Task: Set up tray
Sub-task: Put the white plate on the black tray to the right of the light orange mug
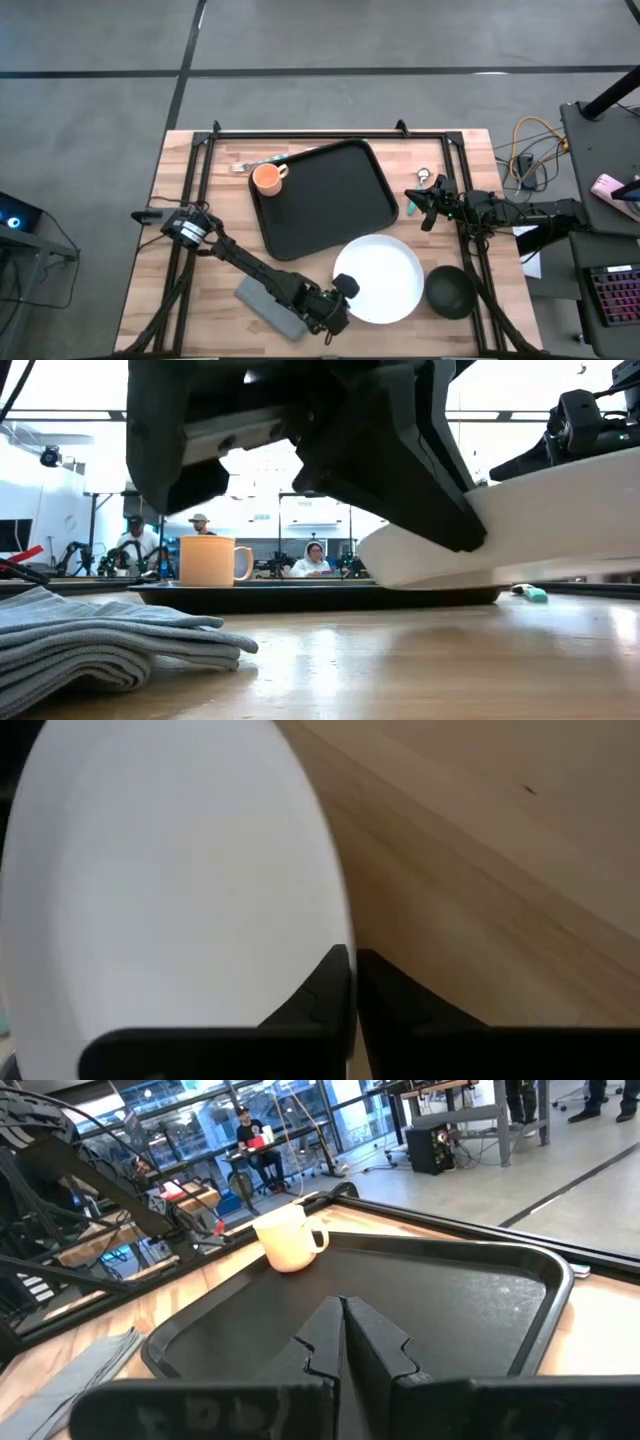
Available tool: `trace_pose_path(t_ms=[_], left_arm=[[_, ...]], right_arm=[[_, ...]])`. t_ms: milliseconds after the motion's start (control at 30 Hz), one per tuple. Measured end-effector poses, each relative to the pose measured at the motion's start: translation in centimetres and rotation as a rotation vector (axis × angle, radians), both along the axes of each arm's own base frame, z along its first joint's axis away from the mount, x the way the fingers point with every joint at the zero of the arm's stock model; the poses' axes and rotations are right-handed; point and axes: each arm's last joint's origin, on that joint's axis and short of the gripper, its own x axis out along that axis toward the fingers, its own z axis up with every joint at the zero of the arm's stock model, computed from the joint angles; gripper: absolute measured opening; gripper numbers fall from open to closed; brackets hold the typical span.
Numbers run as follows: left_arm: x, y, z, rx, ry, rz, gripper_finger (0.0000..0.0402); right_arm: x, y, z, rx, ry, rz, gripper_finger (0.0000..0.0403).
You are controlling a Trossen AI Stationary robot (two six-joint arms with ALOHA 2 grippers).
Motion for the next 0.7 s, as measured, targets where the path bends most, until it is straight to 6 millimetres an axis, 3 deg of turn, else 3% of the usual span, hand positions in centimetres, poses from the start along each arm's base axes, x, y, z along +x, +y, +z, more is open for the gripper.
trace_pose_path(t_ms=[400,700], left_arm=[[-0.2,0.3,1.2,0.092,-0.008,0.046,0.0000],[-0.5,1.8,4.4,0.031,0.020,0.191,0.0000]], right_arm=[[0.0,0.0,0.0,0.000,-0.001,-0.001,0.0008],[0.0,0.0,0.0,0.000,-0.002,-0.001,0.0008]])
